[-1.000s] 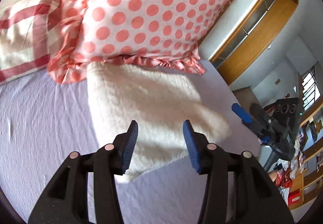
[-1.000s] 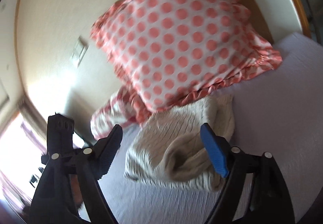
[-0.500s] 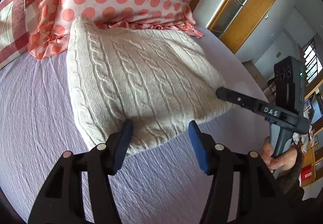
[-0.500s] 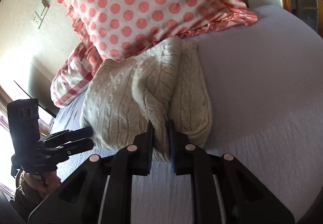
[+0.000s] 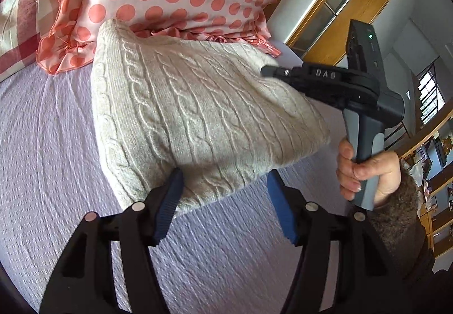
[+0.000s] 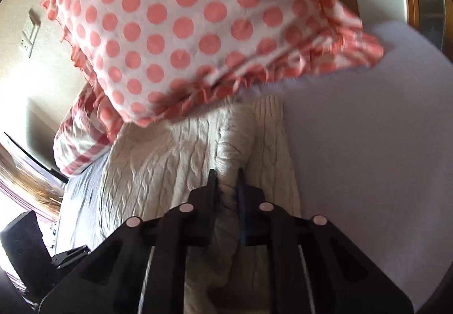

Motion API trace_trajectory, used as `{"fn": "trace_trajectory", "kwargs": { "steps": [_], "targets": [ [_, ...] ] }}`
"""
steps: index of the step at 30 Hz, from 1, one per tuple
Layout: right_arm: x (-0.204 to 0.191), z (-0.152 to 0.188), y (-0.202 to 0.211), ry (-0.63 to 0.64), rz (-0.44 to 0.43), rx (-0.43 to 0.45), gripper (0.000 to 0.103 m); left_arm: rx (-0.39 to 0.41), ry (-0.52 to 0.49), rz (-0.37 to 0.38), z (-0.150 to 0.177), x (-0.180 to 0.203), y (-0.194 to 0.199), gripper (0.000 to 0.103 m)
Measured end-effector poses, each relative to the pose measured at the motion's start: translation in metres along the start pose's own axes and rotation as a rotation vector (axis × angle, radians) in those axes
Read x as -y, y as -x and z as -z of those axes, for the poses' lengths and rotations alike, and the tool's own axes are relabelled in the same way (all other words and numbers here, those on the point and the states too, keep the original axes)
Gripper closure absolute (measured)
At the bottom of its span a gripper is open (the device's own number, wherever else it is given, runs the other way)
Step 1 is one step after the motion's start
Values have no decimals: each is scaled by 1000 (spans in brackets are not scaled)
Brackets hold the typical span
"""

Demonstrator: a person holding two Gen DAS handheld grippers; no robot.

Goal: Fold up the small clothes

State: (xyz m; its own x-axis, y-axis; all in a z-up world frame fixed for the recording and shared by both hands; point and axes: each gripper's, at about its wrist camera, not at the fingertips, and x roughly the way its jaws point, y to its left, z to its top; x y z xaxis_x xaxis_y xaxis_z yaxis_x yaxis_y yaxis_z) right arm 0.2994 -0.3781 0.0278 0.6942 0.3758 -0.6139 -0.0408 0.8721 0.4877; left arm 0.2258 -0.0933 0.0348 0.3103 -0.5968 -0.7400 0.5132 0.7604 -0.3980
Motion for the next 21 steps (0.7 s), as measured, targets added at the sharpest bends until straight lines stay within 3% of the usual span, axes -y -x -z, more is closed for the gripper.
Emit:
{"fn": "trace_trajectory", "kwargs": {
  "steps": [2,5,8,9,10,12,13,14,16,18,19,20,21],
  "targets": [
    [10,-7,6,-45,15,59,91,2,5,15,-1,-1,-1,41],
    [18,-5,-12,-60,51,-20,89,3,0,10,-2,1,-2,41],
    [5,0,11,-13,61,48,73,42,15,52,-4,-2,15,42],
    [-1,3,26,-5,15,84,65,69,24,62,-4,-4,23,41],
    [-6,6,35,4,-52,95,49,107,42,63,-5,-10,32,40],
    [-19,14,44,42,-166,76,42,149,93,45,-10,-26,39,32],
    [-27,21,41,75,-198,39,42,154,137,33,-13,-38,40,31],
    [-31,27,33,94,-175,-2,42,143,181,32,-16,-49,37,31],
    [-19,36,4,92,-47,-106,48,107,264,35,-20,-70,27,31],
    [-7,30,9,52,-77,-81,51,74,338,51,-21,-87,18,32],
    [0,24,16,-8,-130,-83,48,66,372,72,-22,-95,15,32],
    [6,18,25,-47,-170,-62,41,64,387,90,-24,-99,12,32],
    [10,13,32,-57,-166,-35,16,63,393,98,-26,-101,10,32]
  ]
}}
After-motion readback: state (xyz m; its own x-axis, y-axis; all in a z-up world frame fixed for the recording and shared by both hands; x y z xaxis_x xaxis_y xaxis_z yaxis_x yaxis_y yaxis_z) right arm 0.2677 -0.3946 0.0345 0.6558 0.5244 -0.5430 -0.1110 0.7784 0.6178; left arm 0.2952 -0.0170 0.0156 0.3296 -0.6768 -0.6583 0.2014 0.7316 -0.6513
